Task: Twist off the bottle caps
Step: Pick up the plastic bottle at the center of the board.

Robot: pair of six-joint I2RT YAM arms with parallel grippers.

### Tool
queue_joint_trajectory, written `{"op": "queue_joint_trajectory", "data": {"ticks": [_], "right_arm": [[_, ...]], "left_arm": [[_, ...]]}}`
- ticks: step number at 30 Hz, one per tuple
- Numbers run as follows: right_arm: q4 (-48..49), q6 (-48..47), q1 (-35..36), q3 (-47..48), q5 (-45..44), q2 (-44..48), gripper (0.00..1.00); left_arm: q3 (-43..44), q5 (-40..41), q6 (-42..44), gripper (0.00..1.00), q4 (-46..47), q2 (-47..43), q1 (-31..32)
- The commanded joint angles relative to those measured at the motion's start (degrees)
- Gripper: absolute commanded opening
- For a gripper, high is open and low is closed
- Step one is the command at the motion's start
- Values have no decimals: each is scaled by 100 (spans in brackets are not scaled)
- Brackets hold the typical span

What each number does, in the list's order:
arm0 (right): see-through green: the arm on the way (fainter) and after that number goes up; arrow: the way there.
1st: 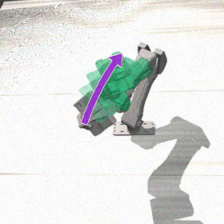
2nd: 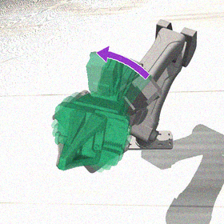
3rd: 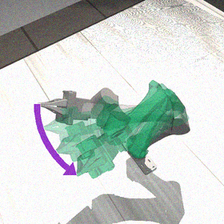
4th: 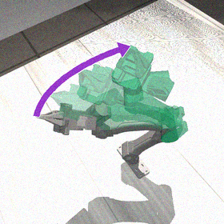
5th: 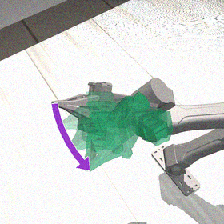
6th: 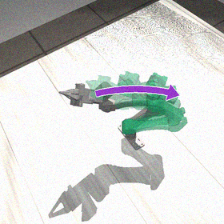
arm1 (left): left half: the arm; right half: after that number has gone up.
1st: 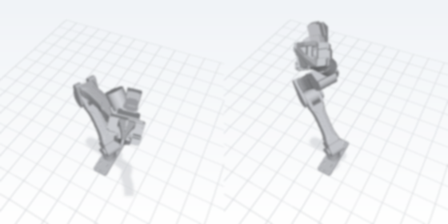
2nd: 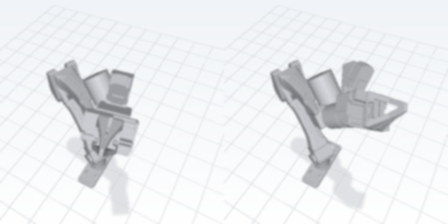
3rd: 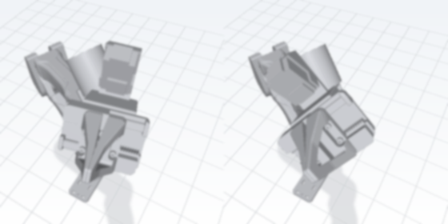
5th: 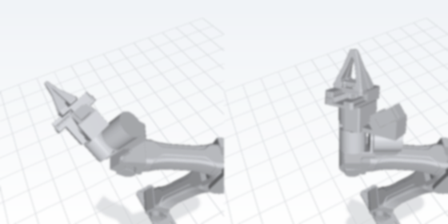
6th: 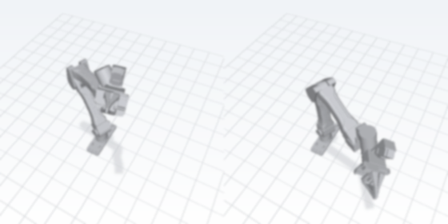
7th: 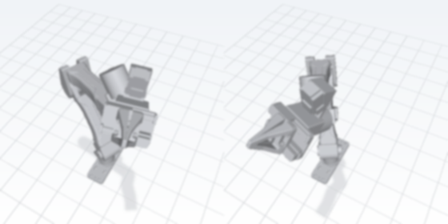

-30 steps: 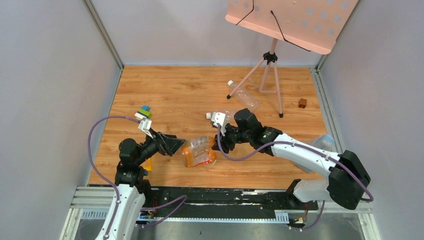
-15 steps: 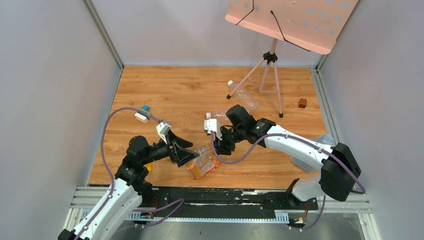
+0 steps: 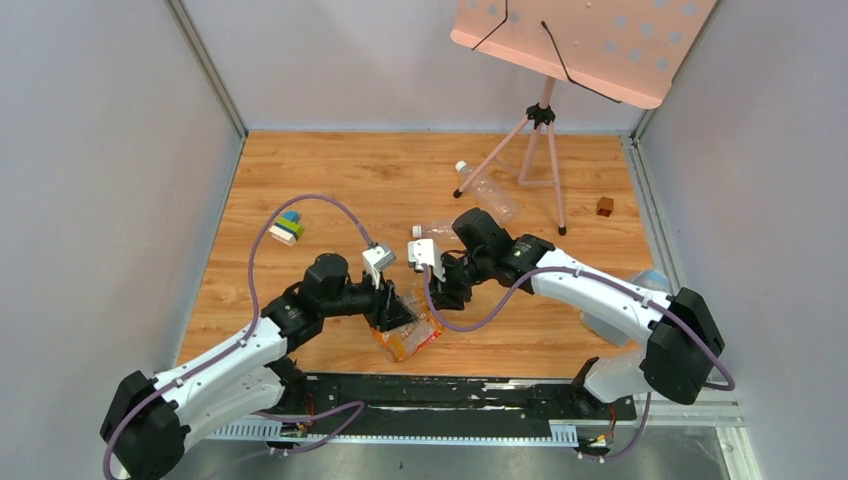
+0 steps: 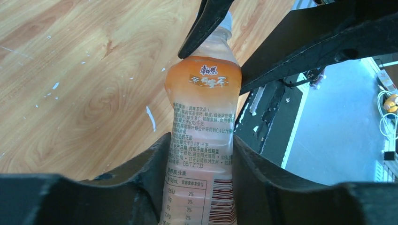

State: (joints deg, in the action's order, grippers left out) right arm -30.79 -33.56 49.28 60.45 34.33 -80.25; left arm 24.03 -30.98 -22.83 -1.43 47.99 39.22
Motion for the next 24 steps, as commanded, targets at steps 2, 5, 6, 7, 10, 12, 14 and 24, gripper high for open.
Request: {"op": "queue_joint_trajectory", "data": {"ticks": [2,5,6,7,10,12,14,24], "right_arm": [[169,260,59,161,30,309,6],[425,872,63,116,-370,390,19],[505,1152,62,102,-502,413,21],[582,1429,62,66,-621,446,25],[965,2593,56,-77,-1064,582,64],[1297,3333,64,-256,-1265,750,72],[1832,4091,57,-564,-1353,1005,73],[2992,7352,-288,-1510,-2626,1654,87]], "left_arm": [[282,404,378,39,-3,136,58],[244,602,398,23,-39,7,59],[208,712,387,18,-27,-27,59],[185,763,352,14,4,-90,59],[68,980,282,9,81,-283,59],[-15,1108,239,7,105,-423,59],[-118,1193,198,7,235,-593,59],[-505,1088,103,6,493,-1429,59]]}}
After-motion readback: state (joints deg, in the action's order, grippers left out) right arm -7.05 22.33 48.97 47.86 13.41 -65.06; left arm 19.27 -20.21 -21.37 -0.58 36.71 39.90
